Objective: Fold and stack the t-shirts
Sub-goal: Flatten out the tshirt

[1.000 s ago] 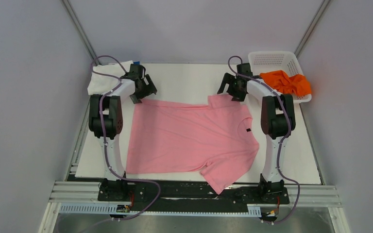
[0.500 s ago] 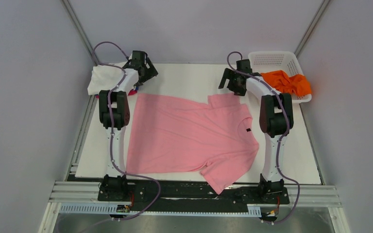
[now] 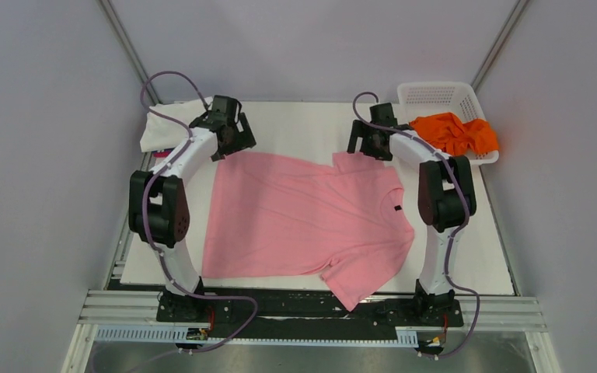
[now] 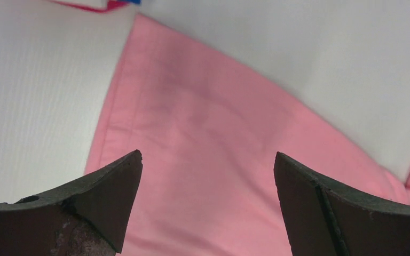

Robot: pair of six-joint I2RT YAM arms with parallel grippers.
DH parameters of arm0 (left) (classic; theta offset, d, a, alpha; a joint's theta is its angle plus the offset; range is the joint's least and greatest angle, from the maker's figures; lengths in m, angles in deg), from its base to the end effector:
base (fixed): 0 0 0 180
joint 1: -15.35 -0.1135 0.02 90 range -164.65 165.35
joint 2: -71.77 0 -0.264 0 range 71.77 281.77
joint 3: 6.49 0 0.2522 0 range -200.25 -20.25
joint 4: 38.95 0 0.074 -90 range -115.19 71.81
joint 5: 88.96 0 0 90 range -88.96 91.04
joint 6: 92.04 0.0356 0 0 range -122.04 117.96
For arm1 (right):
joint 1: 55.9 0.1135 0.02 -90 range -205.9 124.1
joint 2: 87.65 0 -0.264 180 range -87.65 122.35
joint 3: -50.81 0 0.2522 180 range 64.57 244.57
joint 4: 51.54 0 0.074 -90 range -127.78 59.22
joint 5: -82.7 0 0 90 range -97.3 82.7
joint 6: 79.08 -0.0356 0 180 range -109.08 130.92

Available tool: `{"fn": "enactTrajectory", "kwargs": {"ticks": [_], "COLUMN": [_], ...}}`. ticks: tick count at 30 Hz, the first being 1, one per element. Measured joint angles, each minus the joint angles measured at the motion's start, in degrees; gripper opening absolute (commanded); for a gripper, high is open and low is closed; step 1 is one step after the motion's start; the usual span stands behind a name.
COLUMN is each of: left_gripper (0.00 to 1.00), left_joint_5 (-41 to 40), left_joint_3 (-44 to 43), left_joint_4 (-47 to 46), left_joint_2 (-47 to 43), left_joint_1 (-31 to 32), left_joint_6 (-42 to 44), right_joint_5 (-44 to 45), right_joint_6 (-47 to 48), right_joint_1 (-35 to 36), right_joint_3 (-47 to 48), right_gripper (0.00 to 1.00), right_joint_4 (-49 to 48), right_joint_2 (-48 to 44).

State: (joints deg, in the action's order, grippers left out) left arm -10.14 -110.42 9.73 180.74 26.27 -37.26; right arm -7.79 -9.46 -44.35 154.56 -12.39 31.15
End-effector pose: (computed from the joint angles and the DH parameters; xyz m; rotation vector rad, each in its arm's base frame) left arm 0.4152 -0.0731 0.2532 -0.6007 2.4118 -0.0952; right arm 0.4456 0.0914 0.1905 0.1915 2.5258 0.2354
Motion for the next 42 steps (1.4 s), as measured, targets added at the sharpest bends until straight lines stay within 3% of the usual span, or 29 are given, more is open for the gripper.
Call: {"fn": "enactTrajectory", "kwargs": {"ticks": [5,14,34,38,42], "left_gripper": [1.0,1.0,1.0,1.0,1.0], "left_joint_5": [3.45,5.27,5.31,5.99,6.58], "left_joint_3": [9.68,11.54,-15.34,-18.86,-20.24], "left_joint_4": [-0.96,-1.55,0.96,0.96,0.85], "left_joint_2": [-6.32,3.34,21.14,23.26,24.0], "left_joint_1": [3.08,2.43,-2.82,-2.89,-2.93], "left_joint_6": [-0.02,0.11,-0.26,-0.24,-0.26], "right_joint_5": [2.21,4.11,1.95,0.17,-1.33], "right_joint_6": [0.28,-0.37,1.01,2.12,3.06], "right_joint_1": [2.97,2.97,-3.74,-4.42,-4.83], "right_joint_3": [-3.74,-2.36,38.03,47.45,50.49], "right_gripper": [1.0,1.0,1.0,1.0,1.0], "right_joint_4": [-0.15,0.39,4.04,4.33,3.85], "right_joint_2": [-1.57,1.4,27.19,32.94,34.88]}}
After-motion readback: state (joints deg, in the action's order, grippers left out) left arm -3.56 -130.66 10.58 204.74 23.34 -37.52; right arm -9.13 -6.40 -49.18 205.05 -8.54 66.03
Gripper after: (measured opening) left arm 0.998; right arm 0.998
